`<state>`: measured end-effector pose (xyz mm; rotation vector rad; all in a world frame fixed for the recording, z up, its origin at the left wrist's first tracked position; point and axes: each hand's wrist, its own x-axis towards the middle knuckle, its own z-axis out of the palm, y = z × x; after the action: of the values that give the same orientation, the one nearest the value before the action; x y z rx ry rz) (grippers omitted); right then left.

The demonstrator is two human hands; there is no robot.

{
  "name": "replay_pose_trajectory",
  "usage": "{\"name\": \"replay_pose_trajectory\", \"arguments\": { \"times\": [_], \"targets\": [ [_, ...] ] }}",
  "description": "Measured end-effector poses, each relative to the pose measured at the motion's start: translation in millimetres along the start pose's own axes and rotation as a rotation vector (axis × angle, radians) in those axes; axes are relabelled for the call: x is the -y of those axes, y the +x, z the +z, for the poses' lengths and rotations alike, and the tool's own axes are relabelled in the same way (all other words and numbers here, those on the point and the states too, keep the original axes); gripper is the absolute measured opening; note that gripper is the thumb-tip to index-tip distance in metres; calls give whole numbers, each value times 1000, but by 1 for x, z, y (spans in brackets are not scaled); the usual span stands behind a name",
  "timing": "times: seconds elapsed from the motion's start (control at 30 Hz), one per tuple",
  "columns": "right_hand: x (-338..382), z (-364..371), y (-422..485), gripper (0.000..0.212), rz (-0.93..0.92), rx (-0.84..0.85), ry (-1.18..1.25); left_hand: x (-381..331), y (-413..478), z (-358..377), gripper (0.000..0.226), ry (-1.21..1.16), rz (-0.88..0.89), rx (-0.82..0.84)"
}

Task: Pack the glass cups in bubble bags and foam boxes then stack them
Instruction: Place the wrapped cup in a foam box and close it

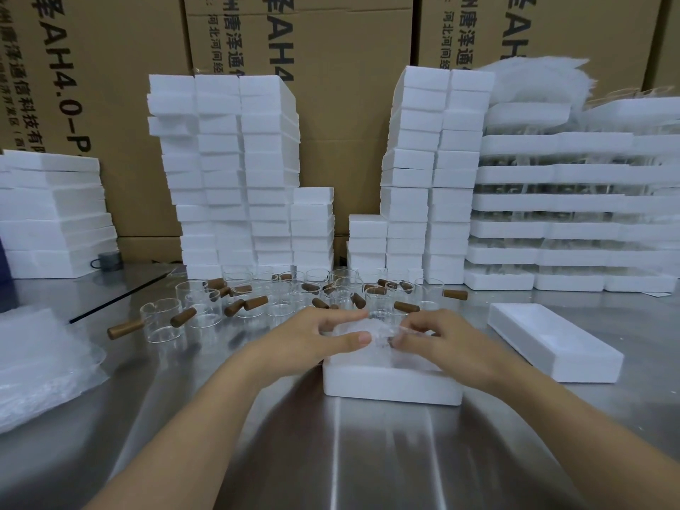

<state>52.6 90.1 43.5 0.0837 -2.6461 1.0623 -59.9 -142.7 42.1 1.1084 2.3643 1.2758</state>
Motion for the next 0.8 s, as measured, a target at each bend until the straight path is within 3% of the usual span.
{"name": "replay_pose_trajectory", "arguments": {
  "times": [0.23, 0.43, 0.57, 0.7, 0.8],
  "targets": [
    [1, -2, 1, 27, 30, 35, -14, 4, 4, -3, 74, -3, -34, 22],
    [-4, 0, 3, 12, 47, 26, -48, 10, 11, 6, 51, -15, -37, -8],
    [-8, -11, 3, 4, -13, -171, -158, 16, 12, 12, 56, 49, 32, -136],
    [-26, -40, 1, 36, 252, -458, -646, 22, 12, 13, 66, 85, 47, -216],
    [-49, -60, -6, 54, 559, -448, -790, 26, 14, 15, 73, 66, 44, -230]
  ]
}}
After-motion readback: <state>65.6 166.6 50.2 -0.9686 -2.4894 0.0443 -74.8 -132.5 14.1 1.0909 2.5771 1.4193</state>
